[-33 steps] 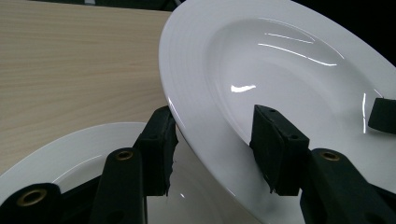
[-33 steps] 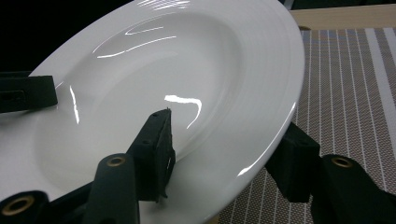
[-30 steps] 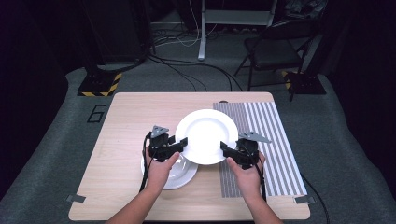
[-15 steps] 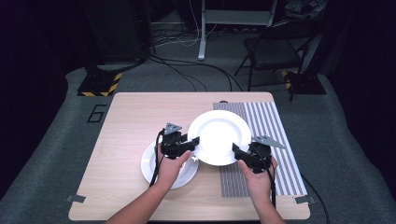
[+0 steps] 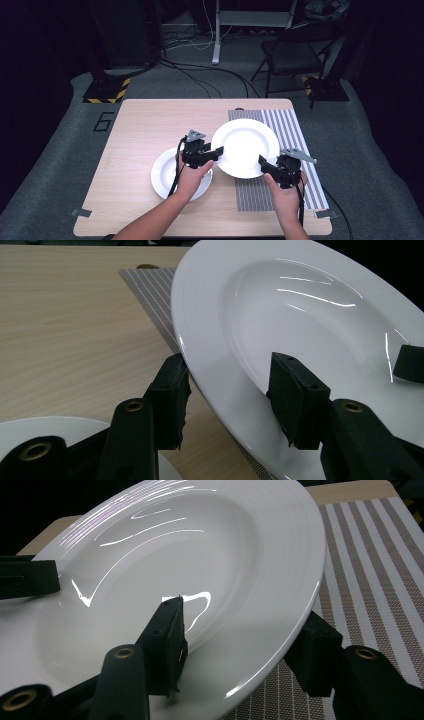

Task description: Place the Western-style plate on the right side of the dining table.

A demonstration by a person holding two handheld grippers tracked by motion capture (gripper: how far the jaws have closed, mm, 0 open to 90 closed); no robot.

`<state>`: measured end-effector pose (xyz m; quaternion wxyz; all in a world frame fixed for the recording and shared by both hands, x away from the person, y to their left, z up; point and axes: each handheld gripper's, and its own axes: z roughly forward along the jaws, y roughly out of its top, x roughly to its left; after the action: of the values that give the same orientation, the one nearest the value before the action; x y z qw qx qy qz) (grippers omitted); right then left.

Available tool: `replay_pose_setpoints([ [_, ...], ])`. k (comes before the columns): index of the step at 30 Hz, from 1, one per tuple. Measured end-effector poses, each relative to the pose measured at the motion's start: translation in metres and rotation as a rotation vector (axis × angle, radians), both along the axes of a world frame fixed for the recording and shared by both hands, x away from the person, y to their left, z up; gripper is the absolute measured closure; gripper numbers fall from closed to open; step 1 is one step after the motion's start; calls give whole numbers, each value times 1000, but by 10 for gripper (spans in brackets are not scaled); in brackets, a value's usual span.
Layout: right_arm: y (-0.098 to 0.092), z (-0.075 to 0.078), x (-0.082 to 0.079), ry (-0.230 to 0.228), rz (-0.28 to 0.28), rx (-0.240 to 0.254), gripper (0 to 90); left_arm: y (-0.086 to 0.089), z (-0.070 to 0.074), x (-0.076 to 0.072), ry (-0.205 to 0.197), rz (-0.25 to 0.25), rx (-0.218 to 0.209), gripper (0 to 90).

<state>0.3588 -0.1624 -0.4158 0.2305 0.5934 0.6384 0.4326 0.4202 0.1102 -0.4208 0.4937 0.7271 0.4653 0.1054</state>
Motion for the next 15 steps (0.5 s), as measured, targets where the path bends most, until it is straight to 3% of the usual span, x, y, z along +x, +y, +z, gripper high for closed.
replay_pose_setpoints([
  [15, -20, -3, -9, 7, -41, -8, 450, -23, -5, 4, 18, -35, -17, 514],
])
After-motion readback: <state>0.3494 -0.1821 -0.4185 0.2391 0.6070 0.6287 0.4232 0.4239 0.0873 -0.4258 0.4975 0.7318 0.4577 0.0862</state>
